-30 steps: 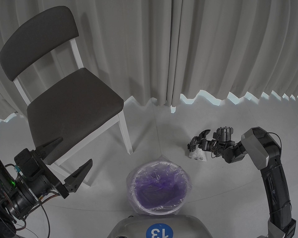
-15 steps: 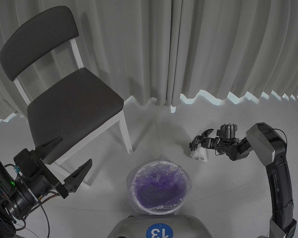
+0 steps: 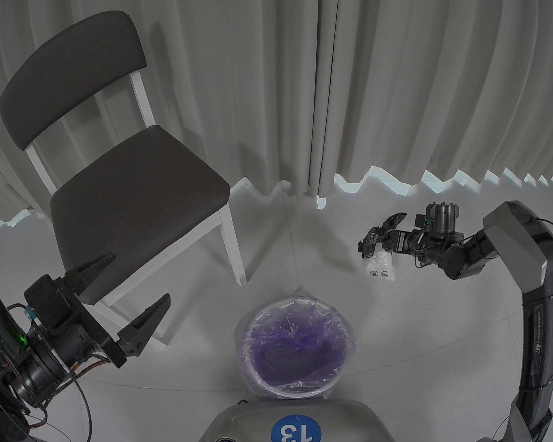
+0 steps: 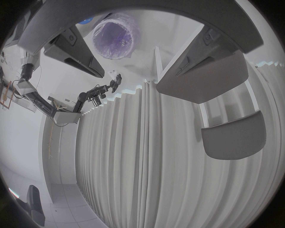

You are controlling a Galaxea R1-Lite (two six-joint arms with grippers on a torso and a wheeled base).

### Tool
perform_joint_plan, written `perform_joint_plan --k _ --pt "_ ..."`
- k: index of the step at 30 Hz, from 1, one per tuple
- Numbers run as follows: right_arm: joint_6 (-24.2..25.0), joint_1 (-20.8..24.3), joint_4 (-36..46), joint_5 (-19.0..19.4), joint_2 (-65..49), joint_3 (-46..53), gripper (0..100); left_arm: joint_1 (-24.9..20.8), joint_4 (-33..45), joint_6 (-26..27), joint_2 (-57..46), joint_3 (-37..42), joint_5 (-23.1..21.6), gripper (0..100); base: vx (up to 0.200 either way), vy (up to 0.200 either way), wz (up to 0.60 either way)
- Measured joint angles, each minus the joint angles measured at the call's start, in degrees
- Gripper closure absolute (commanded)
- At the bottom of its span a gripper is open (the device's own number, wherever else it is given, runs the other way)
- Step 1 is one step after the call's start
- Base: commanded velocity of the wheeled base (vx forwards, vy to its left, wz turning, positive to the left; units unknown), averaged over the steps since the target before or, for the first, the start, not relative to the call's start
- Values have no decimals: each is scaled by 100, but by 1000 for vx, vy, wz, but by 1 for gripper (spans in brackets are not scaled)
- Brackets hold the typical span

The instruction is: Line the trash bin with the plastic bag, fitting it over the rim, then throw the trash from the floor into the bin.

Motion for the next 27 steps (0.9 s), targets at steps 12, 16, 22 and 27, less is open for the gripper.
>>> perform_joint_plan --k 12,16,22,27 --pt "-9 619 -696 9 -1899 1447 100 -156 -194 539 -121 224 -145 0 -133 0 0" --pt "-9 886 -830 4 -2372 1822 100 -151 -200 574 -155 288 -185 0 -200 0 0" --pt "5 1392 -898 -43 -3012 2269 100 -138 -207 655 -206 384 -213 0 0 0 0" --pt "13 1821 -1158 -62 -3231 2558 100 -52 -208 930 -239 563 -383 0 0 0 0"
